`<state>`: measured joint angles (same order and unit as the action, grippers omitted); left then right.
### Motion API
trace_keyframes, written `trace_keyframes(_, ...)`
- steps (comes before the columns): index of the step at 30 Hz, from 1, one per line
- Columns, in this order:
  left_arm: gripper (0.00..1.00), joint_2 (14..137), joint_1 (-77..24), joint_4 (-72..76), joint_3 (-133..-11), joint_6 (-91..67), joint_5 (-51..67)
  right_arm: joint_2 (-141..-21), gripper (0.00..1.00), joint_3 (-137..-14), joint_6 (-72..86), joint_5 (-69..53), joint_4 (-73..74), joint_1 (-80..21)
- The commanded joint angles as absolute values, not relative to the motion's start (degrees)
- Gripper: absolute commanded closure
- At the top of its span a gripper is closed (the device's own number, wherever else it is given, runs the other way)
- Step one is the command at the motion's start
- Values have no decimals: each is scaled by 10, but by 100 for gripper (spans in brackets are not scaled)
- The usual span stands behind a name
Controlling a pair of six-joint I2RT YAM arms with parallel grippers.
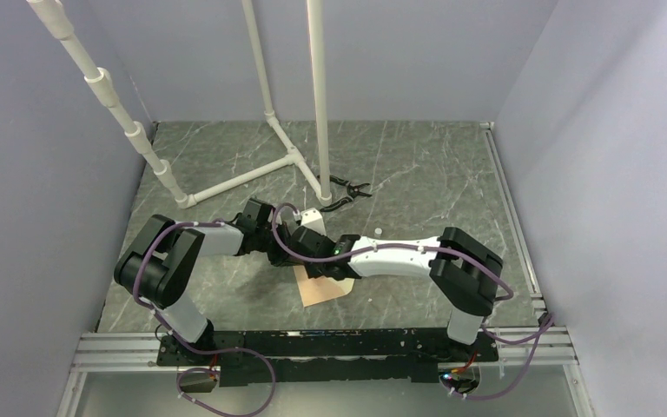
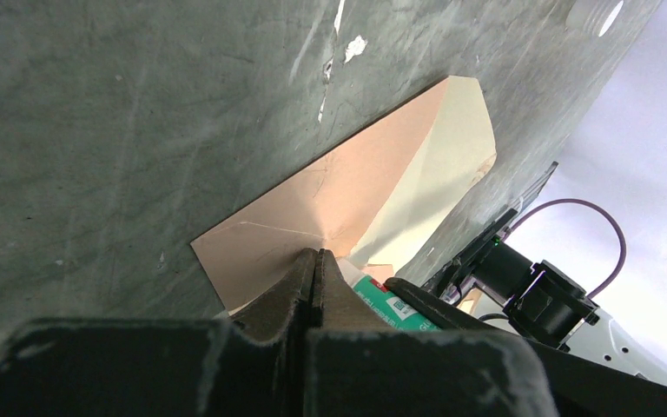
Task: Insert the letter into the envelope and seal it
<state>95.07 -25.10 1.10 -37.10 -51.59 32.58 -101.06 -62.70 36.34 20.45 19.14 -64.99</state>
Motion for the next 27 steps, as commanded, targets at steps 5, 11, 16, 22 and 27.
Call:
trace_keyframes(5, 97, 974, -254, -49, -347, -483, 243, -1021, 100, -597, 318, 179, 156, -666)
trace_keyframes(11, 98, 972, -254, -50, -346, -477, 242, -994, 100, -569, 331, 168, 180, -696)
trace_keyframes(16, 97, 974, -253, -49, -344, -474, 243, -995, 100, -558, 364, 183, 191, -695)
trace_keyframes(22, 98, 971, -253, -52, -341, -470, 245, -1021, 100, -584, 371, 209, 207, -667)
trace_keyframes(27, 97, 969, -253, -54, -340, -469, 244, -1049, 100, -627, 342, 227, 218, -649)
